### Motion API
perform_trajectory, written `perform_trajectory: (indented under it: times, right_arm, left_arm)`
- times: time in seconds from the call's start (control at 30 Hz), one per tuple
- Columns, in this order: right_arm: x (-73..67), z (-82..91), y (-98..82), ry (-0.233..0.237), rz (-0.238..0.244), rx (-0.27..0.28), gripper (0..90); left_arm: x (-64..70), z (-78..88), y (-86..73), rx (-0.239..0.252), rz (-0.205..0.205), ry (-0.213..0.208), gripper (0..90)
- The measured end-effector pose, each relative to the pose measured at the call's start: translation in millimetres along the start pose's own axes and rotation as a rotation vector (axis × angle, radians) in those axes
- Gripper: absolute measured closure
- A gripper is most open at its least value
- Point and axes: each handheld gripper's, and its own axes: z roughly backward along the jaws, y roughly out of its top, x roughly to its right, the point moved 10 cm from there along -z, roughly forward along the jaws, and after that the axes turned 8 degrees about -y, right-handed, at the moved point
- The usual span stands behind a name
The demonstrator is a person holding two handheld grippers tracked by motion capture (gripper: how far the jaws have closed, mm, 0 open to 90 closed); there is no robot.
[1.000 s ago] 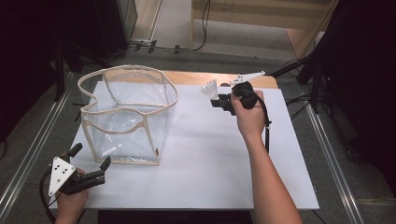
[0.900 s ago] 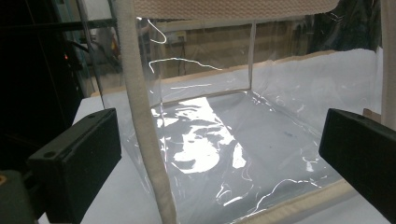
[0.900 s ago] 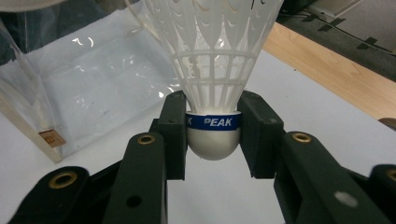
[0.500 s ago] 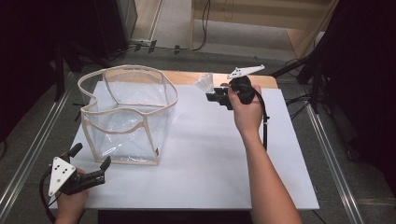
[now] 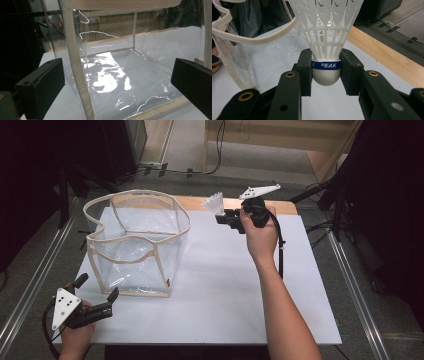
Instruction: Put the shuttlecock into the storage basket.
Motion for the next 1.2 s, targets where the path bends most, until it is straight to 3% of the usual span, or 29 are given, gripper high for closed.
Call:
perform_trajectory:
  times: [1.2]
  right_arm:
    - [-33.0,-5.7,36.8,0.052,0.049,0.065,62.8]
  left_arm:
    - [0.1,-0.3,0.4,0.003,0.001,-0.001,0.0]
